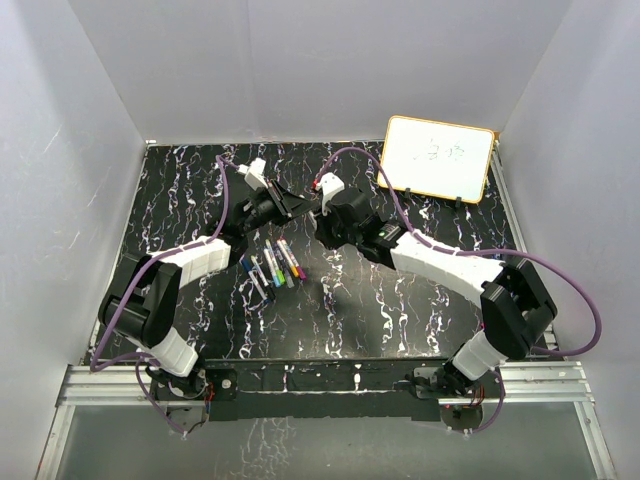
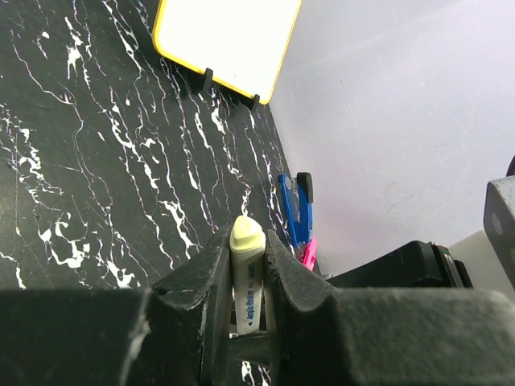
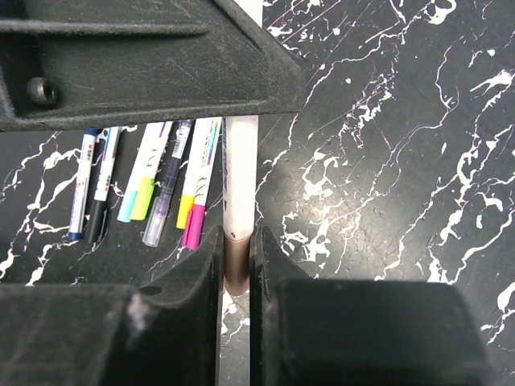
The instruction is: Open the pen caps
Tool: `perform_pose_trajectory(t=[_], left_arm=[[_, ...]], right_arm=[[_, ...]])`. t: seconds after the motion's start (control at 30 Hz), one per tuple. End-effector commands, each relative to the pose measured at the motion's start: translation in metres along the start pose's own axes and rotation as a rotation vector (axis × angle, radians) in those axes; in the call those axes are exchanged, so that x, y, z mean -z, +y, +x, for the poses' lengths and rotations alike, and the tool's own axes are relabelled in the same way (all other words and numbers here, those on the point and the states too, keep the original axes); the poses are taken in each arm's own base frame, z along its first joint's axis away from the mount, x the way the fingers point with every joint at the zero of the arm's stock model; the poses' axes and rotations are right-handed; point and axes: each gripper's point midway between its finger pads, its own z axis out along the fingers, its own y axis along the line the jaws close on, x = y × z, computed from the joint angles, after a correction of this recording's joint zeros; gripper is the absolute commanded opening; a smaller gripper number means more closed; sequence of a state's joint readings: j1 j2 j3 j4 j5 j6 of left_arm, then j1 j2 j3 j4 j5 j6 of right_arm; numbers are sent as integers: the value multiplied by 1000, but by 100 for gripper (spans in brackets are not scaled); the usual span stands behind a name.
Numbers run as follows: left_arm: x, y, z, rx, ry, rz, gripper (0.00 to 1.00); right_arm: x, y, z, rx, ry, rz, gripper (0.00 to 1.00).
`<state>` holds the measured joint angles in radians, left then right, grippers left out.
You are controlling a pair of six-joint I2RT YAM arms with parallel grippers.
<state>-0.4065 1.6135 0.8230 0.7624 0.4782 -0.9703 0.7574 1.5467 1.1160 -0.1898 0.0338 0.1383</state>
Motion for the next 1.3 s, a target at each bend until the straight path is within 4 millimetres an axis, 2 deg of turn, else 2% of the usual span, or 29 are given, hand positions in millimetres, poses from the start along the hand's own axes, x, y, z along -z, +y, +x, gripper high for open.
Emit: perform_pose_trajectory(t=[0.0,0.13,0.23,0.33,0.4,0.6,0.77,0.9,1.03,1.27], left_arm=[[8,-24,-20,-37,-60,50,0],[9,-13,-31,-33,-111,9,0],[14,3,-61,-18,-163,-17,0],[11,11,-78,-35,-181,-31,0],[7,15,-79,-37,-173,-30,0],[3,20,-86,-7,-191,-13,0],[2,22,-83,-2,-166,-18,0],[-5,35,-71,37,-125,-44,0],[-26,45,-49,73,-52,-64,0],[-62,60,-23,110,20,-79,0]], right_arm=[[0,1,-15,-7,-48,0,0],[-2,-3,-8,-16,-29,20,0],[6,-5,27,-42,60,26,0],[23,-6,29,-67,-9,24,0],[29,-8,24,-68,-25,31,0],[31,-8,22,-65,-19,34,0],[29,-15,18,-72,-30,71,0],[28,-44,12,-138,-20,176,0],[26,-70,12,-168,21,236,0],[21,-90,30,-189,100,273,0]])
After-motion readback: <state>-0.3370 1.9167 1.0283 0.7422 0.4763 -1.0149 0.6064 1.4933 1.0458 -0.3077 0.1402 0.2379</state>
